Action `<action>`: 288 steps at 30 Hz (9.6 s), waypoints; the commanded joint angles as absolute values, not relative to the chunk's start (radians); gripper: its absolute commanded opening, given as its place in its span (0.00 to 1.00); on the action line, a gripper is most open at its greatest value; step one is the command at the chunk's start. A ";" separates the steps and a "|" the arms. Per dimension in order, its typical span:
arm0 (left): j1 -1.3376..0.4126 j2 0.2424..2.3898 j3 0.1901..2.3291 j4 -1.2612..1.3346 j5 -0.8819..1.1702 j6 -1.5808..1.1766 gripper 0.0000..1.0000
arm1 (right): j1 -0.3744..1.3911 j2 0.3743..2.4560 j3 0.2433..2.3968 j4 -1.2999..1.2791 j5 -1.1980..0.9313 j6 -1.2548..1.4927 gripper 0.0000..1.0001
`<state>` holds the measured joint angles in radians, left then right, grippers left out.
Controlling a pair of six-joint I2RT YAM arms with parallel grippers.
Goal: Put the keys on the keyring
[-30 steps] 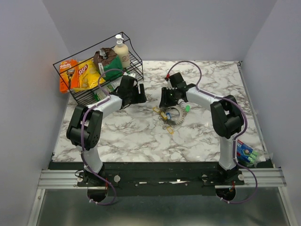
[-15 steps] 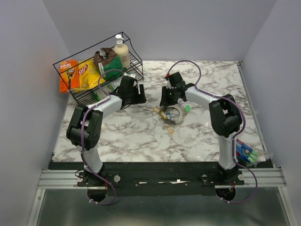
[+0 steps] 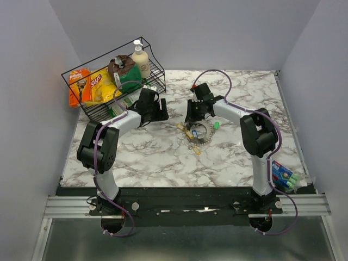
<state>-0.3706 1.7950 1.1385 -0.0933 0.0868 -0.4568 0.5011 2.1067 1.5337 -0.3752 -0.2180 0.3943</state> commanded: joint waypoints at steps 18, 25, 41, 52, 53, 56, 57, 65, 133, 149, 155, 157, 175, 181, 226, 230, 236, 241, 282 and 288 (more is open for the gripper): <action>-0.371 1.795 1.134 -0.092 0.087 -0.426 0.78 | 0.499 2.002 1.516 -0.379 -0.152 0.380 0.28; -0.373 1.798 1.132 -0.091 0.092 -0.425 0.78 | 0.499 2.019 1.531 -0.377 -0.146 0.370 0.29; -0.373 1.809 1.132 -0.081 0.112 -0.416 0.77 | 0.499 2.120 1.621 -0.377 -0.184 0.330 0.29; -0.373 1.819 1.128 -0.074 0.129 -0.408 0.76 | 0.499 2.134 1.603 -0.377 -0.189 0.327 0.29; -0.373 1.822 1.126 -0.069 0.129 -0.410 0.76 | 0.499 2.131 1.595 -0.376 -0.190 0.327 0.29; -0.373 1.825 1.126 -0.064 0.137 -0.411 0.76 | 0.497 2.131 1.586 -0.365 -0.198 0.325 0.28; -0.373 1.827 1.127 -0.064 0.138 -0.413 0.76 | 0.499 2.134 1.583 -0.364 -0.199 0.327 0.28; -0.373 1.827 1.127 -0.063 0.143 -0.411 0.75 | 0.499 2.164 1.580 -0.362 -0.209 0.328 0.27; -0.541 2.120 1.562 -0.273 0.492 0.121 0.58 | 0.357 1.773 1.183 -0.141 -0.273 0.328 0.29; -0.555 2.143 1.577 -0.301 0.417 0.141 0.52 | 0.350 1.786 1.184 -0.140 -0.296 0.331 0.29; -0.560 2.158 1.601 -0.311 0.411 0.146 0.50 | 0.345 1.786 1.184 -0.140 -0.301 0.333 0.29; -0.560 2.164 1.605 -0.311 0.411 0.146 0.50 | 0.345 1.786 1.184 -0.140 -0.302 0.336 0.29; -0.563 2.192 1.637 -0.293 0.414 0.118 0.29 | 0.339 1.796 1.187 -0.129 -0.330 0.345 0.29; -0.563 2.203 1.654 -0.293 0.410 0.120 0.20 | 0.341 1.799 1.190 -0.129 -0.336 0.345 0.29; -0.554 2.187 1.652 -0.367 0.393 0.170 0.35 | 0.339 1.802 1.192 -0.127 -0.350 0.341 0.30; -0.555 2.204 1.667 -0.383 0.385 0.175 0.27 | 0.337 1.801 1.192 -0.130 -0.347 0.337 0.30; -0.555 2.204 1.674 -0.396 0.382 0.179 0.17 | 0.339 1.799 1.193 -0.130 -0.339 0.337 0.30; -0.555 2.206 1.680 -0.400 0.409 0.186 0.00 | 0.336 1.798 1.192 -0.130 -0.341 0.339 0.30; -0.497 1.816 1.299 0.123 0.850 -0.141 0.00 | 0.333 1.398 0.983 -0.028 -0.478 0.296 0.78; -0.495 1.758 1.267 0.150 0.936 -0.178 0.00 | 0.333 1.232 0.838 0.152 -0.650 0.220 0.86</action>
<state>-0.4992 1.8275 1.2839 0.0750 0.8265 -0.1314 0.3382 1.3304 0.9119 -0.0059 -0.5022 0.2901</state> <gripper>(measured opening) 0.009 0.863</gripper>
